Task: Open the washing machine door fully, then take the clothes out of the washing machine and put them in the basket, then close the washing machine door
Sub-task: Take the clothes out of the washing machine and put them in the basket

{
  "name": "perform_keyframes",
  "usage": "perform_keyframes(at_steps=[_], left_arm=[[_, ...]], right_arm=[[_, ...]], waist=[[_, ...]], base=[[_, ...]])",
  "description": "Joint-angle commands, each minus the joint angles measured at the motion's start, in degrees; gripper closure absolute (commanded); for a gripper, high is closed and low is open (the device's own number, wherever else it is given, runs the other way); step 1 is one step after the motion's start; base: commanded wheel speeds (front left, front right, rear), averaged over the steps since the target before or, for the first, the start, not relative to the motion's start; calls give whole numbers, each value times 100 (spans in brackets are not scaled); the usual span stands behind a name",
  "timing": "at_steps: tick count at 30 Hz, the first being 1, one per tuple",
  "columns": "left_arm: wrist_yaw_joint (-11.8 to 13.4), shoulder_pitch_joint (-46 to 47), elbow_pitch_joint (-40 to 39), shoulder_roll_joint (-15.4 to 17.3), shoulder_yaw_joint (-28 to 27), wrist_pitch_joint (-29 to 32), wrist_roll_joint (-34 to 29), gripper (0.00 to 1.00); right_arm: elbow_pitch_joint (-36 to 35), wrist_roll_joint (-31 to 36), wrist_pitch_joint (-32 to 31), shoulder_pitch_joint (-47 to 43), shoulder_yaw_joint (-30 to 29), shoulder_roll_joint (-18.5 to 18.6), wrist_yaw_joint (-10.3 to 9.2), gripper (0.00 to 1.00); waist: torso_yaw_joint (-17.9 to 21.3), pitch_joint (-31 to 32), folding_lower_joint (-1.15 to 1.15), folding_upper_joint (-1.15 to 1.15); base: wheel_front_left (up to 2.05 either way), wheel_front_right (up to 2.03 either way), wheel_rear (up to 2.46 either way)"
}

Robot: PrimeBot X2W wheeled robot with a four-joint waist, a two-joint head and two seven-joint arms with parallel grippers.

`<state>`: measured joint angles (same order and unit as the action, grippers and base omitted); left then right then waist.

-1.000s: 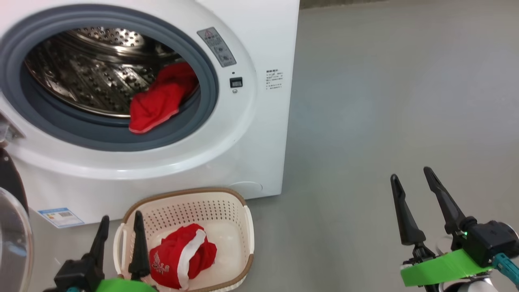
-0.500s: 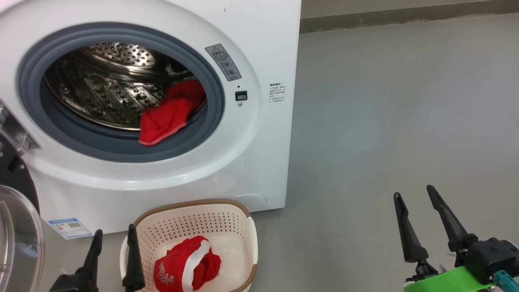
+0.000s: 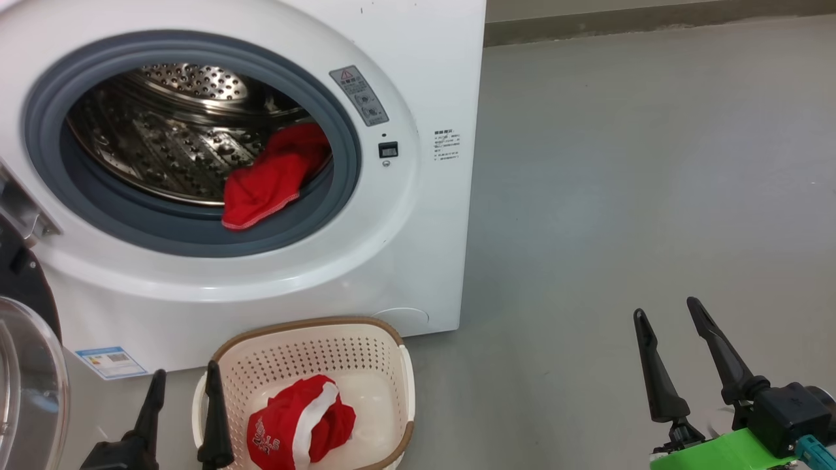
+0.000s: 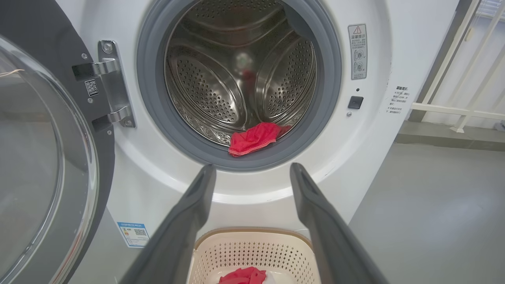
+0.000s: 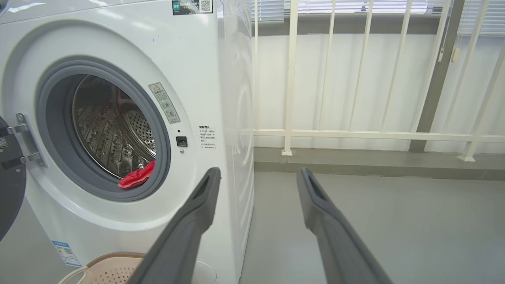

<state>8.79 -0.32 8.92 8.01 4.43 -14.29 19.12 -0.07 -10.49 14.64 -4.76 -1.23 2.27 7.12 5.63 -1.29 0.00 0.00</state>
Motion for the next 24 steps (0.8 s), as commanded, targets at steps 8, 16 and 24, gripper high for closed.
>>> perform_keyframes(at_steps=[8, 16, 24], left_arm=[[-34, 370, -114, 96, -116, -65, -25, 0], [-86, 790, -48, 34, -5, -67, -54, 0], [-26, 1344, -86, 118, -36, -27, -100, 0]], right_arm=[[-193, 12, 36, 166, 190, 61, 36, 0], [-234, 20, 36, 363, 270, 61, 36, 0], [-271, -26, 36, 559, 336, 61, 36, 0]], waist=[[-85, -258, 0, 0], [-130, -676, 0, 0], [-85, -1176, 0, 0]], base=[[0, 0, 0], [0, 0, 0], [0, 0, 0]])
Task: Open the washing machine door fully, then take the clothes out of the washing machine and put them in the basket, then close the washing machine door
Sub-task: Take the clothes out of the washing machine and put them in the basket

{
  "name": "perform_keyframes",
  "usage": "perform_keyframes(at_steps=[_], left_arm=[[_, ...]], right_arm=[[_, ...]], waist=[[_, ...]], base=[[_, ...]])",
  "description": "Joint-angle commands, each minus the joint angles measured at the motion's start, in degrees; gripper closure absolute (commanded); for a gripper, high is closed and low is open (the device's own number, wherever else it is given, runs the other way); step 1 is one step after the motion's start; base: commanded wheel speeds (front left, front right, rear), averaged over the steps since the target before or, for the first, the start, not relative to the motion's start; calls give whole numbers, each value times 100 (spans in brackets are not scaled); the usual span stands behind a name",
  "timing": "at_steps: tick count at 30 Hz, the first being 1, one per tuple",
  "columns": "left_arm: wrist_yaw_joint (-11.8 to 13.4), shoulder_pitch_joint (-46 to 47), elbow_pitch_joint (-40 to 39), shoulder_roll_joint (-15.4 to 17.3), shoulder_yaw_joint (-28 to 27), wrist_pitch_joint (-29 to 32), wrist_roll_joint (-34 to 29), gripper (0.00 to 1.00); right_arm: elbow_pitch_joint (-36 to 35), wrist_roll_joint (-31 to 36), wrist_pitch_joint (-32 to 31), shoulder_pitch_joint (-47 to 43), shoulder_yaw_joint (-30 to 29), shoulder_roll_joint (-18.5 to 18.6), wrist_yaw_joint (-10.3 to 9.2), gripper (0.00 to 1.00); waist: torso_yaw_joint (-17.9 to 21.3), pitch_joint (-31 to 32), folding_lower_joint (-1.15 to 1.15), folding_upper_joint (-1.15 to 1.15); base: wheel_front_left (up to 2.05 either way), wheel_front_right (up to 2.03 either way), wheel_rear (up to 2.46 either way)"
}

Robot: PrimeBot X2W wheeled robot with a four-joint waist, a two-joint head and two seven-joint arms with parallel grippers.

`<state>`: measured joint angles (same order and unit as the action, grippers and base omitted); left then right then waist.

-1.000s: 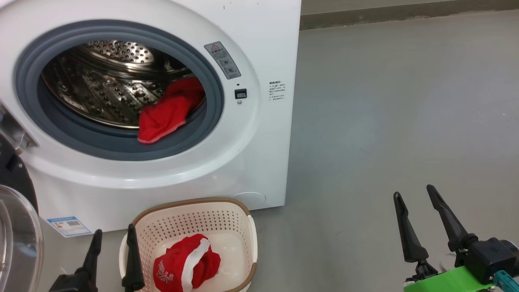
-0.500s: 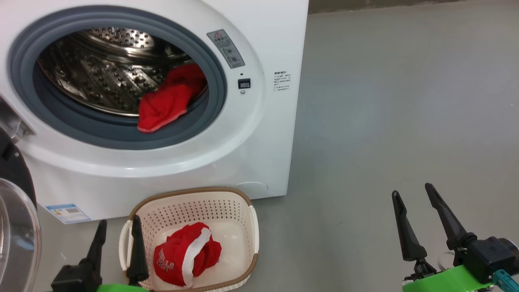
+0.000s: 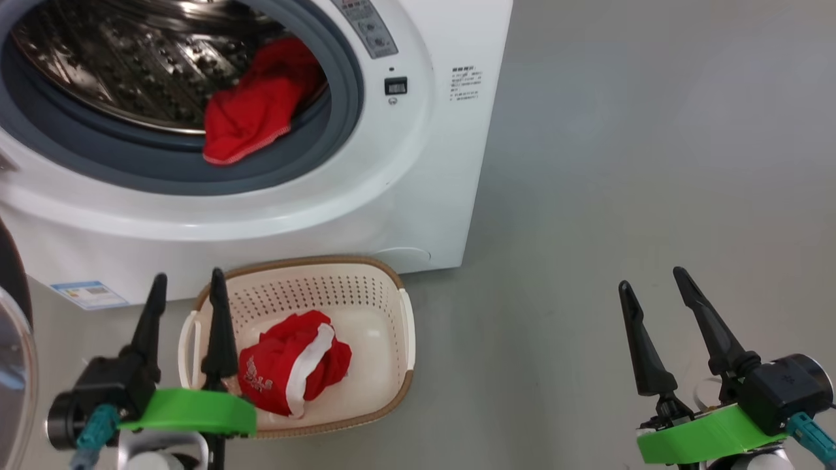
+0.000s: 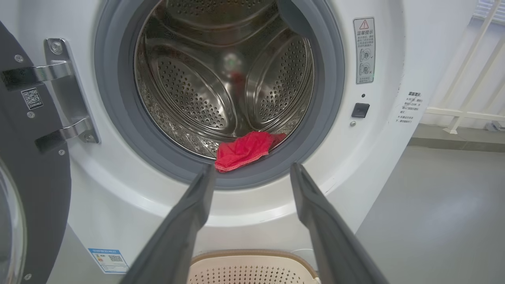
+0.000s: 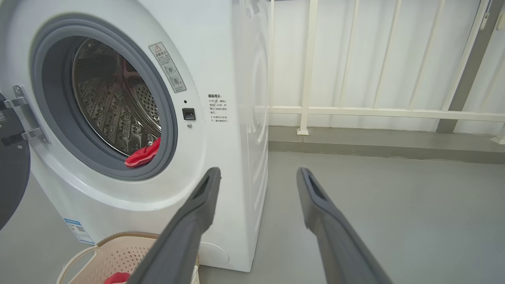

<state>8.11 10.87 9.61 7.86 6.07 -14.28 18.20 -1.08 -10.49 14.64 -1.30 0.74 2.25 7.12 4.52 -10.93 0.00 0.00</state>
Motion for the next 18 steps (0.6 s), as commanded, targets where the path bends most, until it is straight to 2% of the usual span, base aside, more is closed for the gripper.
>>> perform_keyframes(at_steps=[1, 9, 18], left_arm=[[55, 296, -187, 147, -208, 5, -6, 0], [93, 955, -225, 246, -168, 112, -86, 0], [15, 2139, 301, 342, -122, 249, -89, 0]], right_arm=[[-173, -39, 36, 235, 150, 63, 36, 0], [-177, -69, 36, 453, 190, 63, 36, 0], [-199, -129, 36, 665, 215, 63, 36, 0]], waist=[[34, -273, 0, 0], [71, -747, 0, 0], [91, -1174, 0, 0]], base=[[0, 0, 0], [0, 0, 0], [0, 0, 0]])
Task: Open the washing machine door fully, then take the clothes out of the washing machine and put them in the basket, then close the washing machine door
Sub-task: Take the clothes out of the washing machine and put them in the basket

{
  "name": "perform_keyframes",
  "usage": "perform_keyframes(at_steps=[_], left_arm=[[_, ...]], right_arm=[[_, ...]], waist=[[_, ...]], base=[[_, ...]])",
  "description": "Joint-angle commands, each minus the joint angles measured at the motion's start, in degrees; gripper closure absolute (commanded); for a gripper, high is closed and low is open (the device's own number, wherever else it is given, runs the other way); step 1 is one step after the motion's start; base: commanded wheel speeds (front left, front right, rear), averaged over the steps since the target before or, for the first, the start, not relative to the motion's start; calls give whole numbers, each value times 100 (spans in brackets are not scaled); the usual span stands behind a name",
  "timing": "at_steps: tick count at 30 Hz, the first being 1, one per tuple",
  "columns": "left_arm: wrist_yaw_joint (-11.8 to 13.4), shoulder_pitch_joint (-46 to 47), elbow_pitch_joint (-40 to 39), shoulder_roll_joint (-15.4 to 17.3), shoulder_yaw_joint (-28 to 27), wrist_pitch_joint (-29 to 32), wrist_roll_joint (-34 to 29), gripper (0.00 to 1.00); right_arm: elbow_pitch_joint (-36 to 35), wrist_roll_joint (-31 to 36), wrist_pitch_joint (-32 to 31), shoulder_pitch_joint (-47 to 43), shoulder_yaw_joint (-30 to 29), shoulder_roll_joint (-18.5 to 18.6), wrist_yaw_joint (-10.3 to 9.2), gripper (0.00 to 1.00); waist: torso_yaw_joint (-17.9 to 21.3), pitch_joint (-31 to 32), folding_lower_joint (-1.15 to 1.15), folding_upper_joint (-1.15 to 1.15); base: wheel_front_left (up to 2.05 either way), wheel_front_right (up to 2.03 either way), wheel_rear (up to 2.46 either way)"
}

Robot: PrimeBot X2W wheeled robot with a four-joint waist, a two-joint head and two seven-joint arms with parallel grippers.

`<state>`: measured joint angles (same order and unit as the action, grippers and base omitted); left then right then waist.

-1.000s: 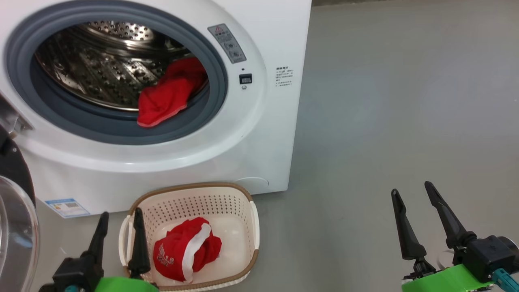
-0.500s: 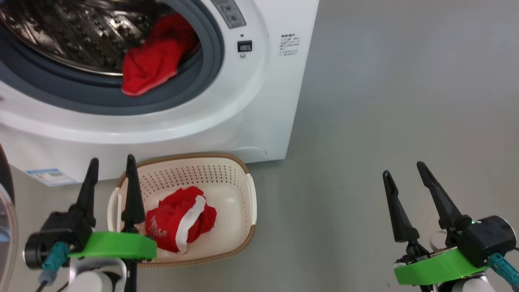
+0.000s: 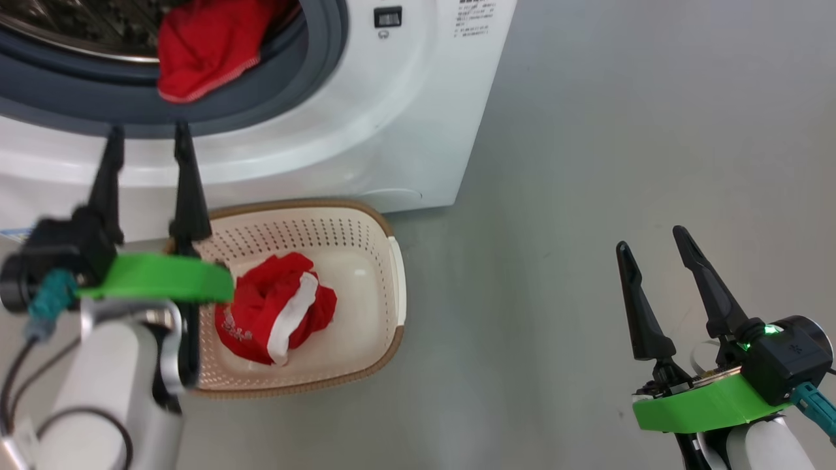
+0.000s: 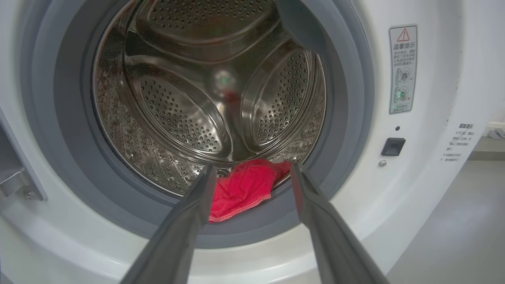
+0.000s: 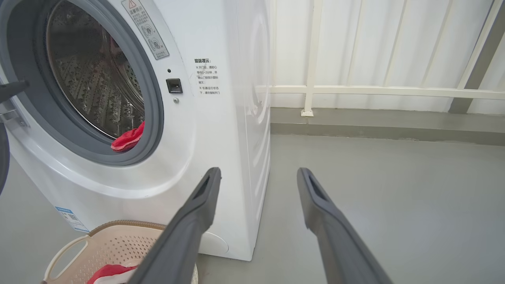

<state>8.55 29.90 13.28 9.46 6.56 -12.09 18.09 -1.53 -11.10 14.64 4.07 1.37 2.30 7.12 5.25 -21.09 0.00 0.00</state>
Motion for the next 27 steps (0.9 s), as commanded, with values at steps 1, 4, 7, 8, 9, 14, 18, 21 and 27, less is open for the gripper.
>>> perform_keyframes(at_steps=[1, 4, 7, 8, 9, 14, 18, 21, 27], left_arm=[[-28, 367, 23, 205, -166, 28, -100, 0], [-36, 617, 220, 228, -158, 8, -121, 0], [-77, 957, 575, 254, -175, -32, -97, 0], [-101, 1065, 714, 263, -182, -38, -78, 0], [-122, 1177, 842, 279, -190, -52, -68, 0], [-206, 1787, 1541, 368, -171, -92, -80, 0], [-255, 2338, 2126, 380, -122, -126, -107, 0], [-329, 2728, 2565, 379, -131, -158, -62, 0], [-475, 3404, 3313, 454, -154, -219, -11, 0]], right_arm=[[-144, -74, 36, 147, 155, 57, 36, 0], [-119, -85, 36, 184, 158, 57, 36, 0], [-93, -95, 36, 240, 161, 57, 36, 0], [-91, -94, 36, 259, 168, 57, 36, 0], [-91, -93, 36, 277, 178, 57, 36, 0], [-99, -102, 36, 337, 211, 57, 36, 0], [-52, -118, 36, 387, 223, 57, 36, 0], [-23, -135, 36, 461, 234, 57, 36, 0], [4, -175, 36, 589, 284, 57, 36, 0]], waist=[[26, -200, 0, 0], [41, -280, 0, 0], [74, -388, 0, 0], [88, -420, 0, 0], [105, -451, 0, 0], [180, -616, 0, 0], [228, -764, 0, 0], [278, -868, 0, 0], [396, -1030, 0, 0]], base=[[0, 0, 0], [0, 0, 0], [0, 0, 0], [0, 0, 0], [0, 0, 0], [0, 0, 0], [0, 0, 0], [0, 0, 0], [0, 0, 0]])
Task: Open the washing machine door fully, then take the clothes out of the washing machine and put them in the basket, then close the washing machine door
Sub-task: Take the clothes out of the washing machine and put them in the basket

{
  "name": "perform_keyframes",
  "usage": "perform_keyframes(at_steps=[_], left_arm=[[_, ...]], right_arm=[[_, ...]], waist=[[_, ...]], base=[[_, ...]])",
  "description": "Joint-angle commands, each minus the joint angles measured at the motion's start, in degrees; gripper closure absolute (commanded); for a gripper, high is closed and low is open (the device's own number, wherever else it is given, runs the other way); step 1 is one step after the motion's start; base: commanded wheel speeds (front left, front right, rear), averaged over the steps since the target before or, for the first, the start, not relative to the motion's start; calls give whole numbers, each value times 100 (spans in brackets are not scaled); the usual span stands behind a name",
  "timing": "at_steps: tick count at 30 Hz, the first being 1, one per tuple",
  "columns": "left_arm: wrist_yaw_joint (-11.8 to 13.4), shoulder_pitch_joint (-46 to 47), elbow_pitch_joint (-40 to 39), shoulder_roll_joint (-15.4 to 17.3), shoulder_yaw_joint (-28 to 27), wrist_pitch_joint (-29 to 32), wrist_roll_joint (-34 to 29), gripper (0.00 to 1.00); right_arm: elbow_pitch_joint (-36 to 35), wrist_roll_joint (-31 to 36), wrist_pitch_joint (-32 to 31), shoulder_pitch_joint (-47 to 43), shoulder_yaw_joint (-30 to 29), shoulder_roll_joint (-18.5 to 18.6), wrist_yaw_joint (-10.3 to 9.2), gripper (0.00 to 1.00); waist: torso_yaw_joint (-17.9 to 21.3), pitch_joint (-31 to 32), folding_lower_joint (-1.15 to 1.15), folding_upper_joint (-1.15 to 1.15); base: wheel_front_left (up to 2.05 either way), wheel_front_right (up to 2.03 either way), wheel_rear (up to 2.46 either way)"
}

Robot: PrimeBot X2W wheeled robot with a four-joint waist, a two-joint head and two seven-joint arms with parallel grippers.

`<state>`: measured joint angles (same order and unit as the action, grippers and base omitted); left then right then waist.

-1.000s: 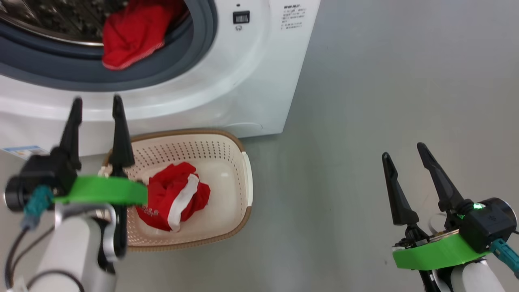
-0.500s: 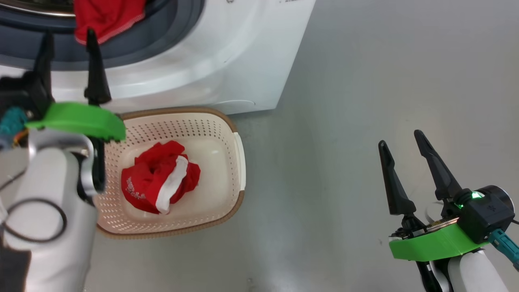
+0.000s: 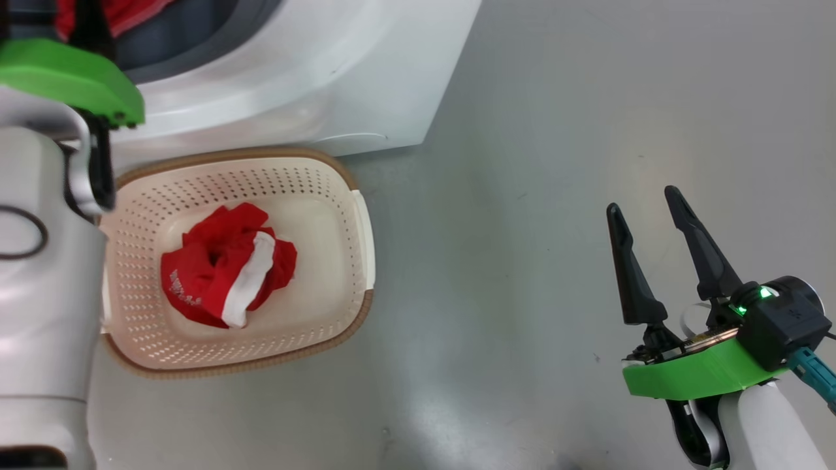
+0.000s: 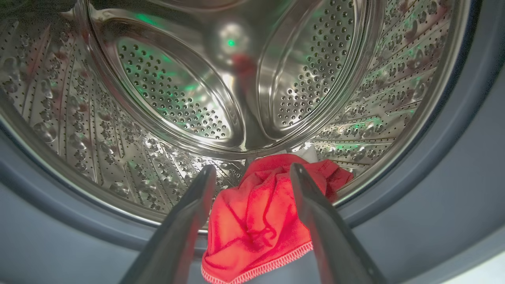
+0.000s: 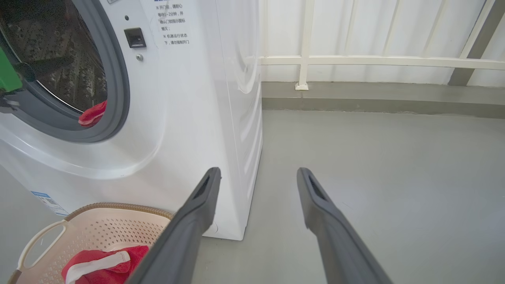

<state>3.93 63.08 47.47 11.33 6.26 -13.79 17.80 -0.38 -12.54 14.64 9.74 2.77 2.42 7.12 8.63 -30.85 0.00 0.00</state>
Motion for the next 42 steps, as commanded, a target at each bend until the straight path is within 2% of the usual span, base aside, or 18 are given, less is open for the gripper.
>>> perform_keyframes(at_steps=[1, 10, 14, 18, 24, 34, 42], left_arm=[[-33, 177, 15, 286, -124, -55, 22, 0], [-163, 868, 1136, 410, -240, 54, 232, 0], [-182, 1148, 1625, 523, -232, 405, 275, 0], [-95, 1411, 2072, 621, -191, 805, 281, 0], [-57, 1626, 2305, 708, -132, 1154, 277, 0], [244, 1726, 2545, 932, 86, 1970, 140, 0], [349, 1679, 2587, 1045, 213, 2175, 88, 0]], right_arm=[[-101, -35, 36, 39, 162, 45, 36, 0], [39, -102, 36, 94, 315, 45, 36, 0], [123, -108, 36, 138, 372, 45, 36, 0], [247, -113, 36, 191, 490, 45, 36, 0], [272, -169, 36, 258, 563, 45, 36, 0], [354, -245, 36, 311, 677, 45, 36, 0], [378, -313, 36, 327, 754, 45, 36, 0]], waist=[[82, -69, 0, 0], [320, -128, 0, 0], [467, -165, 0, 0], [647, -261, 0, 0], [767, -385, 0, 0], [925, -455, 0, 0], [995, -477, 0, 0]], base=[[0, 0, 0], [0, 0, 0], [0, 0, 0], [0, 0, 0], [0, 0, 0], [0, 0, 0], [0, 0, 0]])
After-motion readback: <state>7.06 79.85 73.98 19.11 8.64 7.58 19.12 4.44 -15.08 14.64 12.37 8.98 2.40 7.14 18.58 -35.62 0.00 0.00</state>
